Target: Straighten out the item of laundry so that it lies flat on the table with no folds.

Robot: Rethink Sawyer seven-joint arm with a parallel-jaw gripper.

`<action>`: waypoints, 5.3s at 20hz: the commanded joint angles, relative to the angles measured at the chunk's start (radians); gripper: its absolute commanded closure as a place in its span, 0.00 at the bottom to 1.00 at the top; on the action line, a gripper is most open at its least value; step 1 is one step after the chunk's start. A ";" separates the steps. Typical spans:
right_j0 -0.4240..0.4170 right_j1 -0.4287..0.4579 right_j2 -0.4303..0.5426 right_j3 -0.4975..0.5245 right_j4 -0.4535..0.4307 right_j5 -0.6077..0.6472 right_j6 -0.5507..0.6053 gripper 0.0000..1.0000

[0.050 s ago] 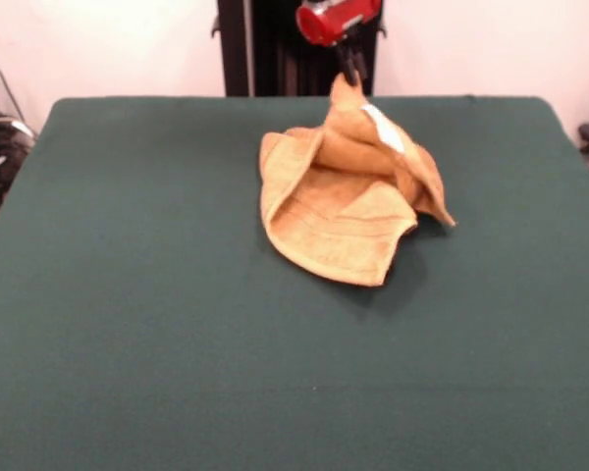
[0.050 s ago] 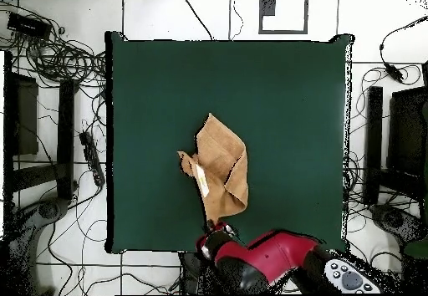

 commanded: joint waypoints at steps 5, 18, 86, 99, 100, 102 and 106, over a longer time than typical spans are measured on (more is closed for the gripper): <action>0.003 0.005 0.027 0.079 -0.125 0.095 -0.009 1.00; 0.008 0.036 -0.077 0.075 -0.324 0.059 0.028 1.00; 0.532 1.191 -1.099 -0.404 0.021 -1.390 -0.060 1.00; 0.636 1.189 -1.138 -0.404 0.049 -1.406 0.009 0.00; 0.648 1.182 -1.141 -0.399 0.057 -1.409 0.006 0.00; 0.670 1.141 -1.148 -0.378 0.053 -1.413 0.028 0.00; 0.699 1.039 -1.177 -0.345 0.014 -1.432 0.084 0.00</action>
